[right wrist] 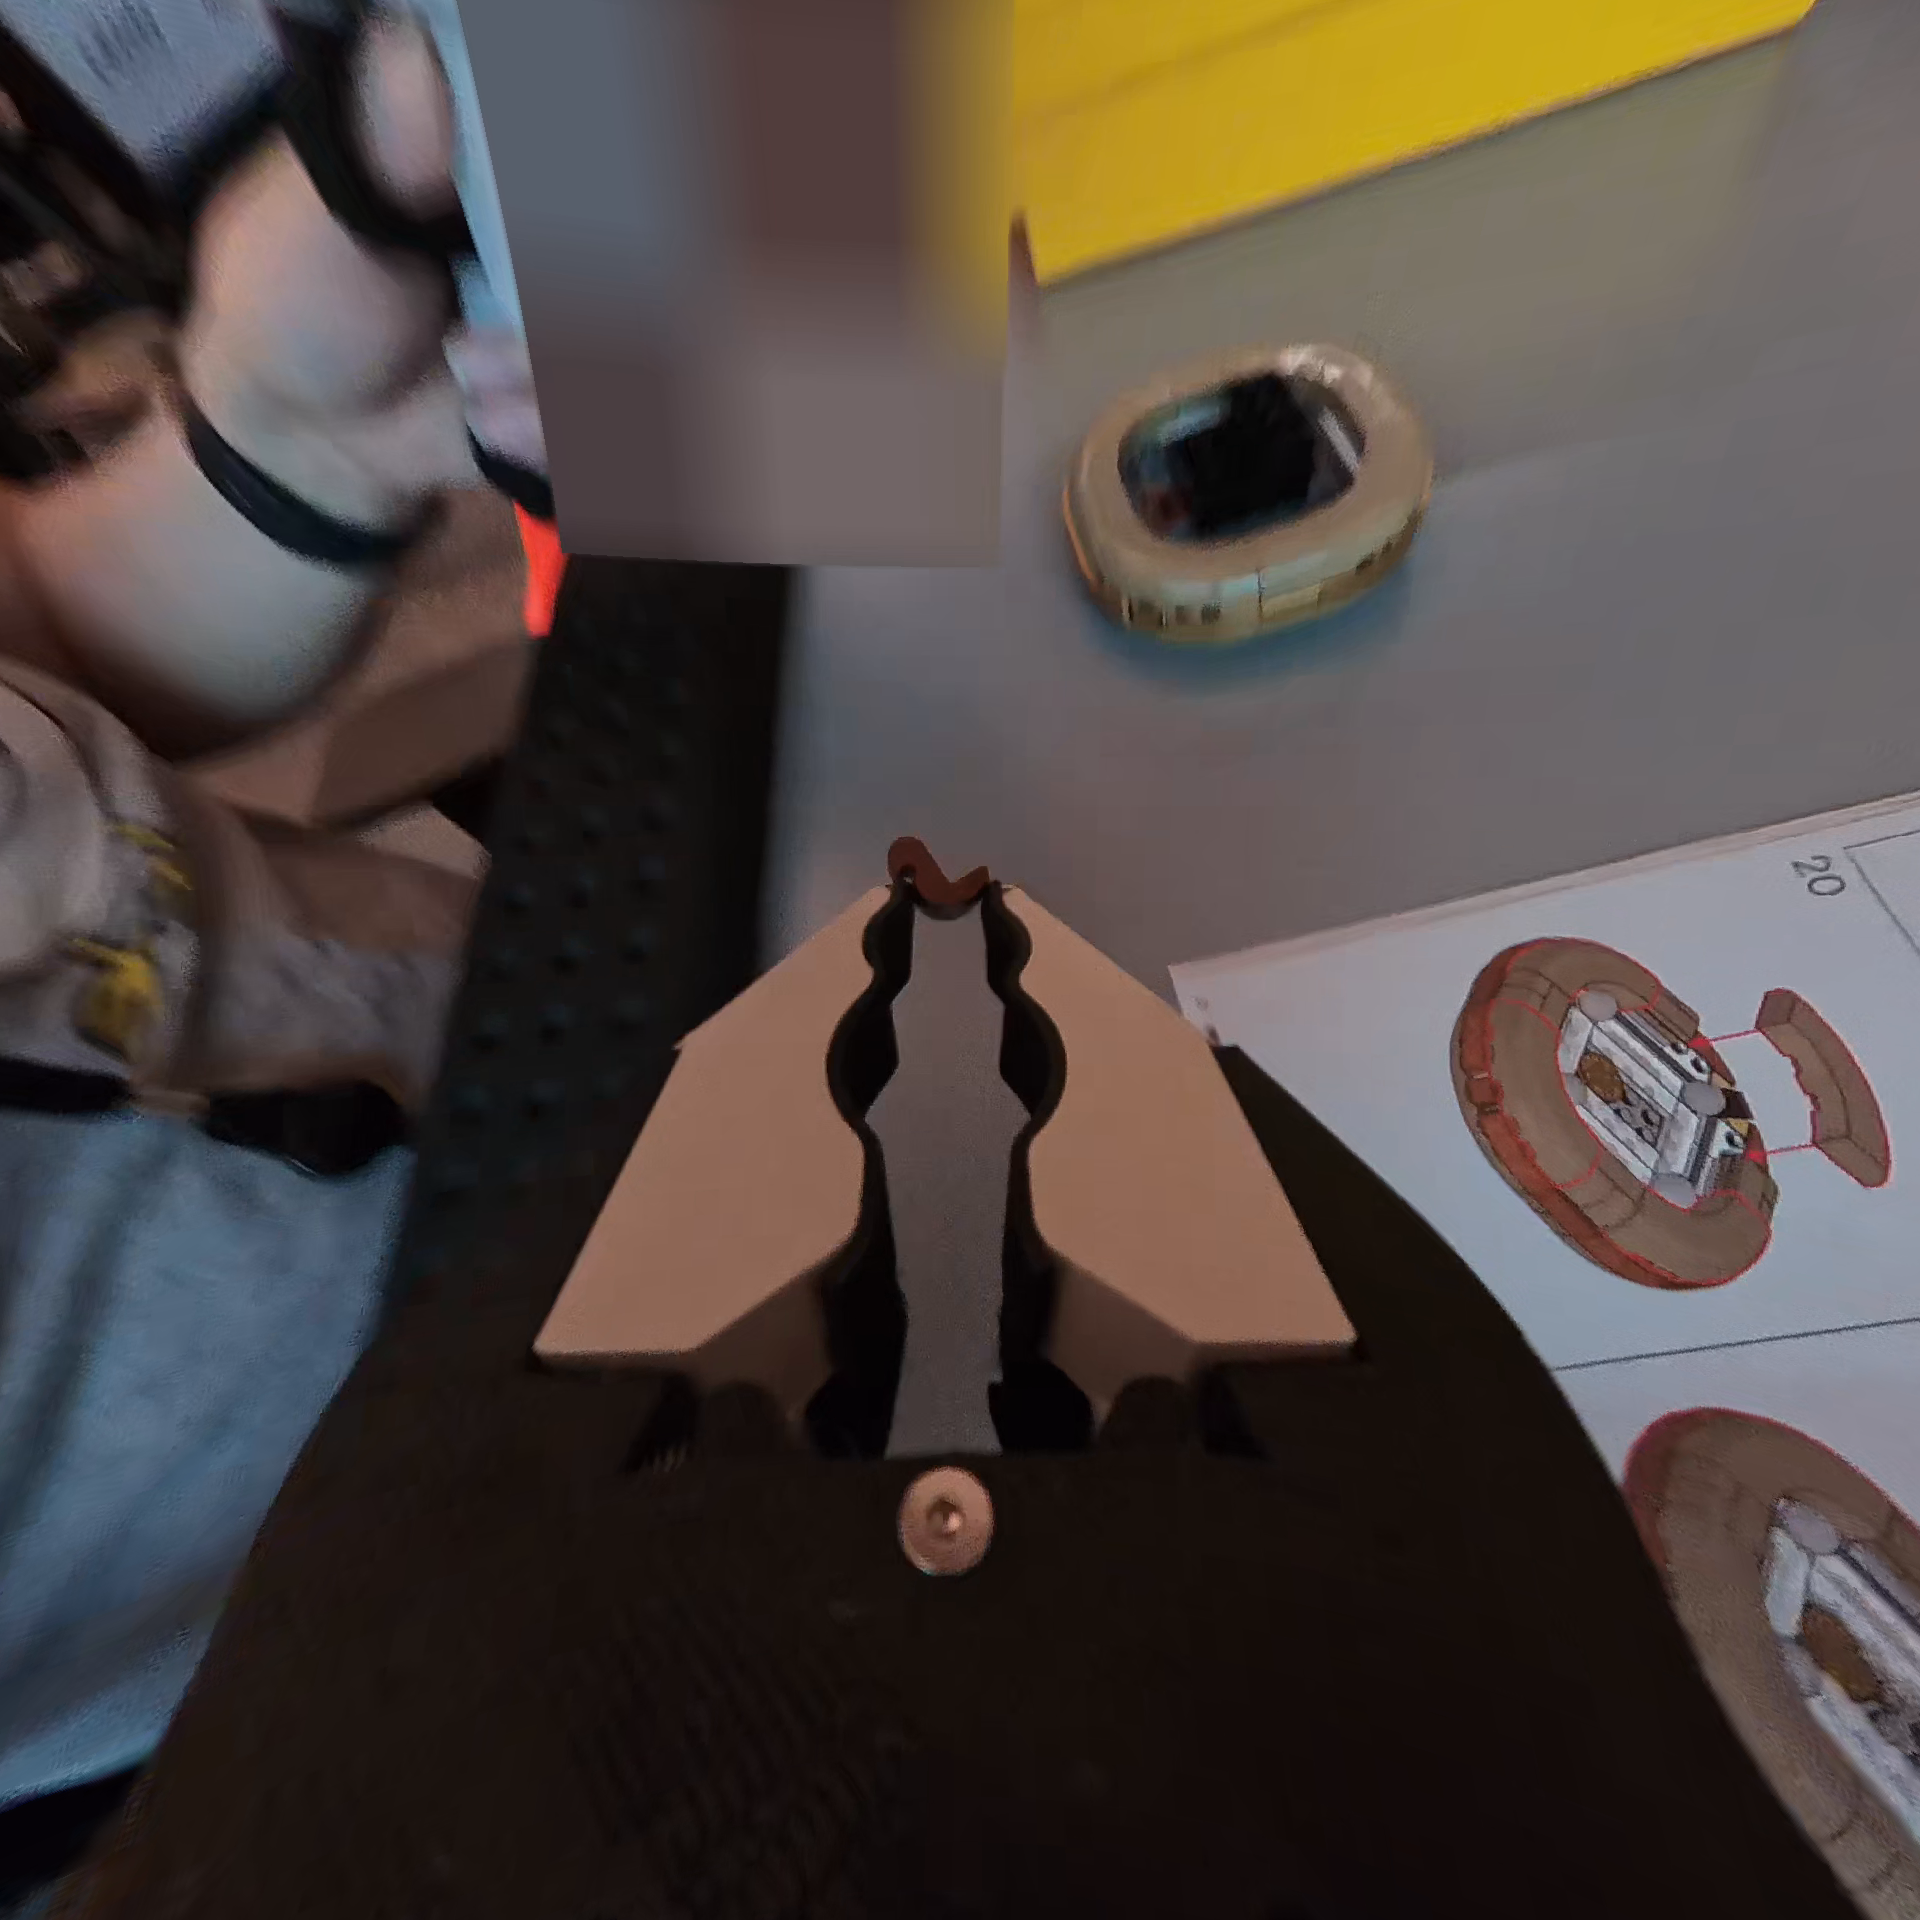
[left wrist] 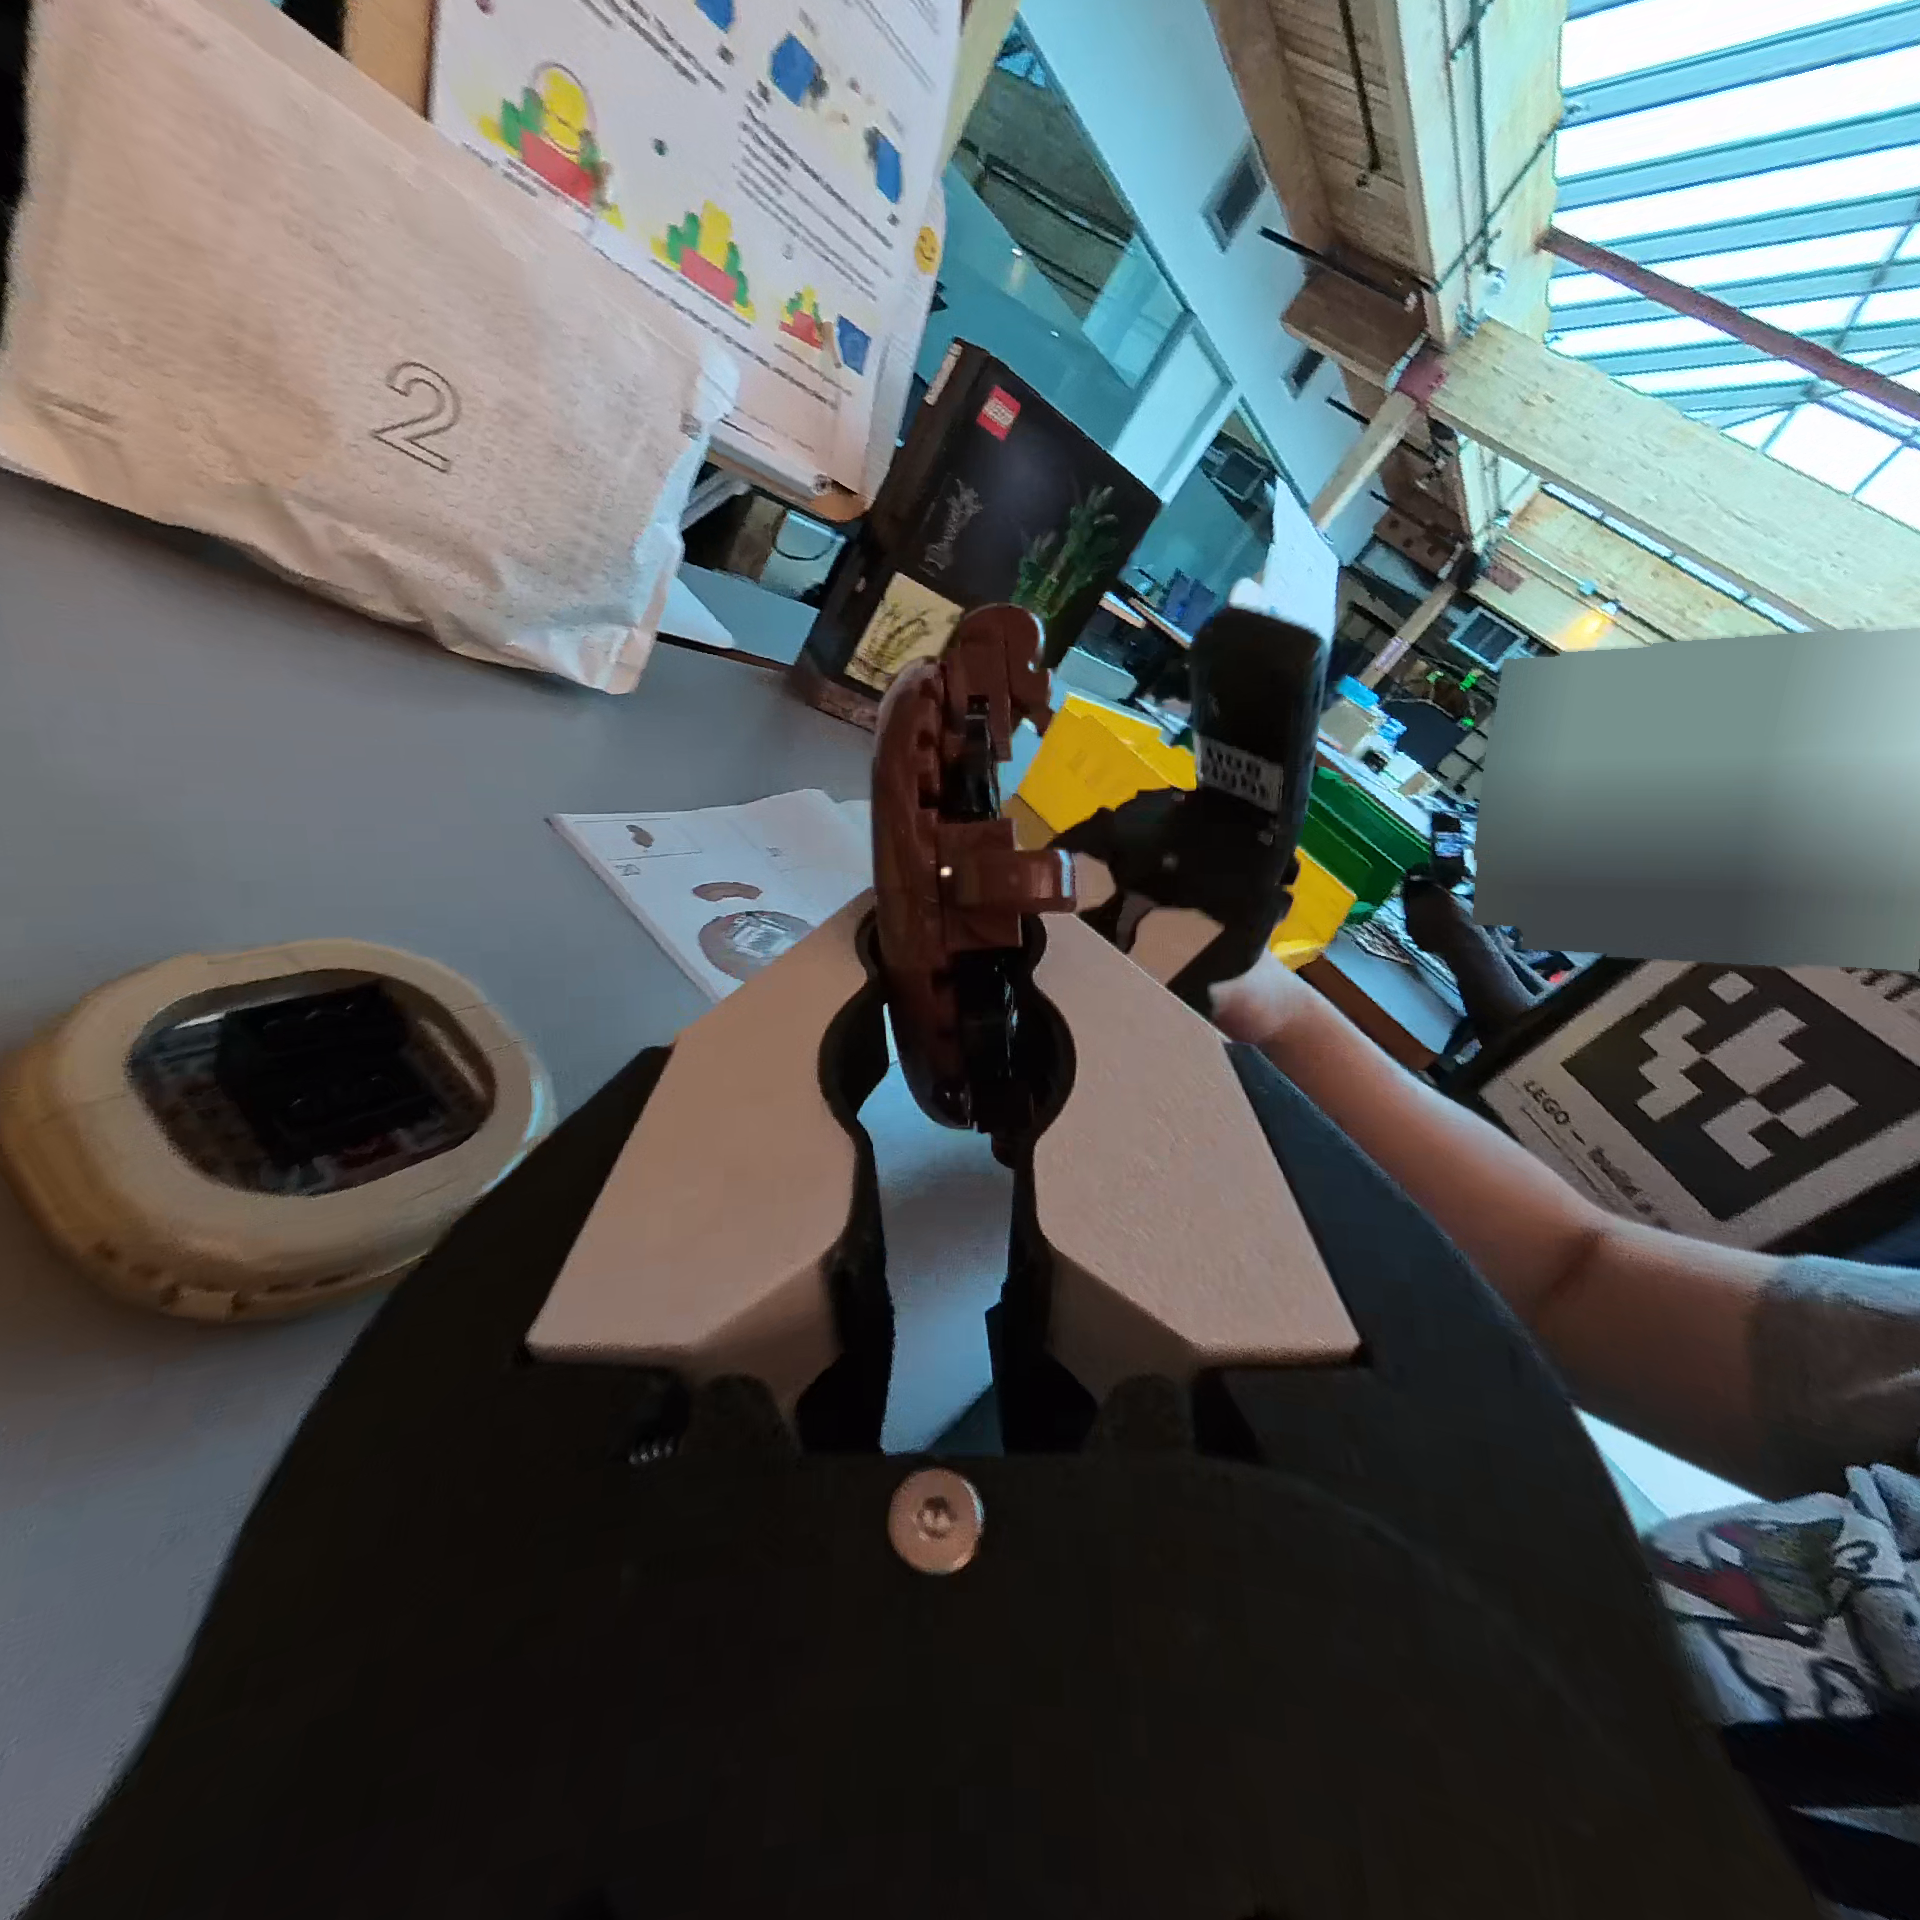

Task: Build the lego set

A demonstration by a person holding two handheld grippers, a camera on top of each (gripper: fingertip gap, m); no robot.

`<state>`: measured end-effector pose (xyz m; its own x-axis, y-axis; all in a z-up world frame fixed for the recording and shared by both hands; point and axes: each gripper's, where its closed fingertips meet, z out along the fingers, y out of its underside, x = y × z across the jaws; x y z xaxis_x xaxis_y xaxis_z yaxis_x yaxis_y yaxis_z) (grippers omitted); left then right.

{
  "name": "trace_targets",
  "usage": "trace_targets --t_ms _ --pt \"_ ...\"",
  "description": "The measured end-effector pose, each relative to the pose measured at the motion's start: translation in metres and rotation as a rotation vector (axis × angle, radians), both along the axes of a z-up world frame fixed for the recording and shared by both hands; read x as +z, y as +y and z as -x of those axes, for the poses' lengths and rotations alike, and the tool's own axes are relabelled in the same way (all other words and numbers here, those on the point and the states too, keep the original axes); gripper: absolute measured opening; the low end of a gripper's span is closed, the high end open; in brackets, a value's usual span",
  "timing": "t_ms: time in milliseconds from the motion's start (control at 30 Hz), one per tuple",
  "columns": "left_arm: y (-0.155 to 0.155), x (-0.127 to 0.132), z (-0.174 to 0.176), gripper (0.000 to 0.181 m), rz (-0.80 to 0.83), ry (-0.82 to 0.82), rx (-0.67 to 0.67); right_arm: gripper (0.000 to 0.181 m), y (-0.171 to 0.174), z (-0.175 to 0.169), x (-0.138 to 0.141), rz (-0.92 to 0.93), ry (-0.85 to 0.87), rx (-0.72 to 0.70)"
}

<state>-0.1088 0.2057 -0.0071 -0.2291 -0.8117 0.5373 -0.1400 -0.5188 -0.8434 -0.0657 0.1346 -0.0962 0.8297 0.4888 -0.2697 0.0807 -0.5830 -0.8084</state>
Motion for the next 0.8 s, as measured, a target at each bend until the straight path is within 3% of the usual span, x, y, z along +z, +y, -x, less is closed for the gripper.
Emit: trace_targets --t_ms 133,267,333,500,800 --pt "-0.021 0.015 -0.011 0.016 0.101 0.022 -0.162 0.013 -0.007 0.007 0.059 0.1 0.252 -0.068" --pt "-0.032 0.044 -0.022 0.016 0.275 0.02 -0.257 0.012 -0.012 0.01 0.113 0.24 0.533 -0.104" --pt "-0.035 0.049 -0.028 0.016 0.301 0.05 -0.264 0.012 -0.013 0.009 0.131 0.294 0.589 -0.122" --pt "-0.051 0.057 -0.034 0.016 0.402 0.125 -0.345 0.012 -0.02 0.006 0.151 0.47 0.621 -0.167" --pt "-0.064 0.064 -0.037 0.016 0.541 0.179 -0.428 0.012 -0.025 0.006 0.153 0.63 0.656 -0.227"
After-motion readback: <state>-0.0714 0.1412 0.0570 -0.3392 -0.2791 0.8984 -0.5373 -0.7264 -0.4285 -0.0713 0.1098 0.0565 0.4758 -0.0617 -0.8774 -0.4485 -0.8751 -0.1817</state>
